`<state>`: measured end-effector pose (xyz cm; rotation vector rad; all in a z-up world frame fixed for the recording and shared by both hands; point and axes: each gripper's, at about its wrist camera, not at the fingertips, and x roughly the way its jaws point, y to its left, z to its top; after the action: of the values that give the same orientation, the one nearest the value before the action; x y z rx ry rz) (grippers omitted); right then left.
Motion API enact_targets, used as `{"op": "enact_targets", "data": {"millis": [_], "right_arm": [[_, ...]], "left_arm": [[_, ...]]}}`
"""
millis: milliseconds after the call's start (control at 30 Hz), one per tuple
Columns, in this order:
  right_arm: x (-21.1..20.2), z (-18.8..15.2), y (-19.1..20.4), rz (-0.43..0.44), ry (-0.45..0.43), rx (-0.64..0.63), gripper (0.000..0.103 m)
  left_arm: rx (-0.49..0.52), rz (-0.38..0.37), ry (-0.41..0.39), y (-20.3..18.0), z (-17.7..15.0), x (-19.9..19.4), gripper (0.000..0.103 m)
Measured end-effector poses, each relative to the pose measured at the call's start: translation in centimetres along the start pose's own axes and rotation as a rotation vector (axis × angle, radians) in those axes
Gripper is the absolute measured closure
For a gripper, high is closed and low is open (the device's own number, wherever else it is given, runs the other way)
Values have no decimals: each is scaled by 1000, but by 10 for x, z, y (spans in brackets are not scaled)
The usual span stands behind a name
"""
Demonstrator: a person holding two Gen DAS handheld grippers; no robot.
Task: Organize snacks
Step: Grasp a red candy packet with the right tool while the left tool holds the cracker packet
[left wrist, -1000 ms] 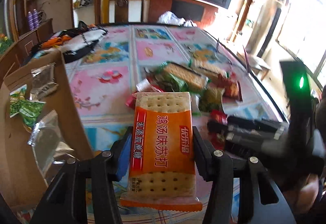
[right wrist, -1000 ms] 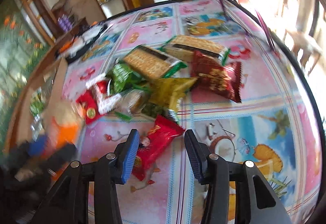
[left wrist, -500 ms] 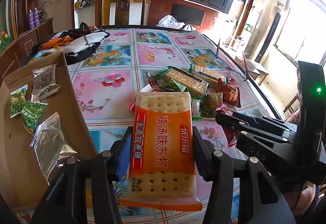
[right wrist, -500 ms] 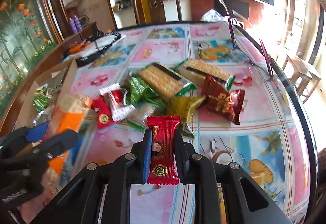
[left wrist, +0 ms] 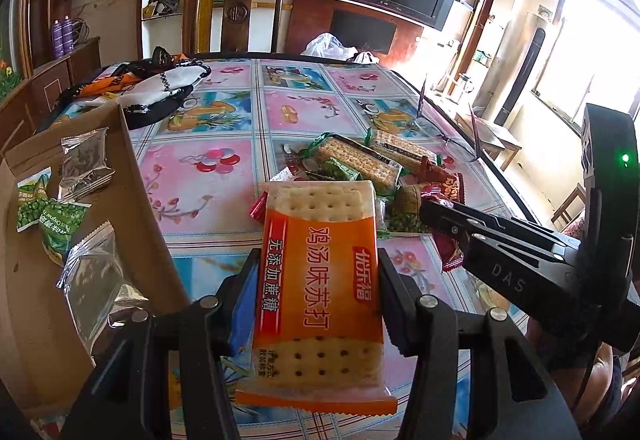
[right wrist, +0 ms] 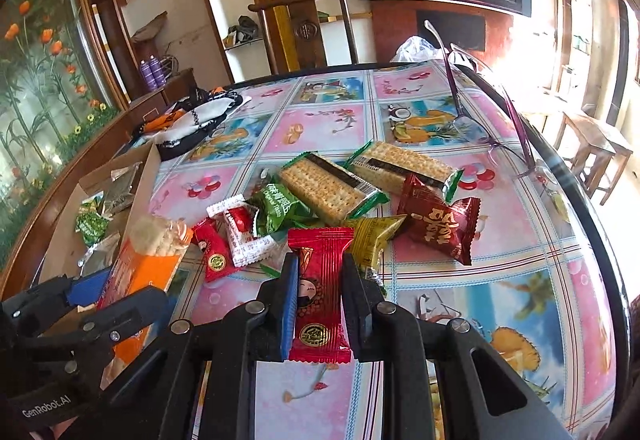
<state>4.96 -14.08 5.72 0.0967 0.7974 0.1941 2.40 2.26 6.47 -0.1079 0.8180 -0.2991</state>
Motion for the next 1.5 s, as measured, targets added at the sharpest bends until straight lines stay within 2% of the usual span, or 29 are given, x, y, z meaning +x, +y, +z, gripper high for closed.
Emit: {"op": "enact_targets", "data": {"millis": [767,1500], "right_arm": [[3,4,5,31,1,-8,82],[4,2,5,47,12,5,82]], "left_arm": [[-11,7,13,3,1,4,51],[-14,-5,-8,3,2,-3,51]]}}
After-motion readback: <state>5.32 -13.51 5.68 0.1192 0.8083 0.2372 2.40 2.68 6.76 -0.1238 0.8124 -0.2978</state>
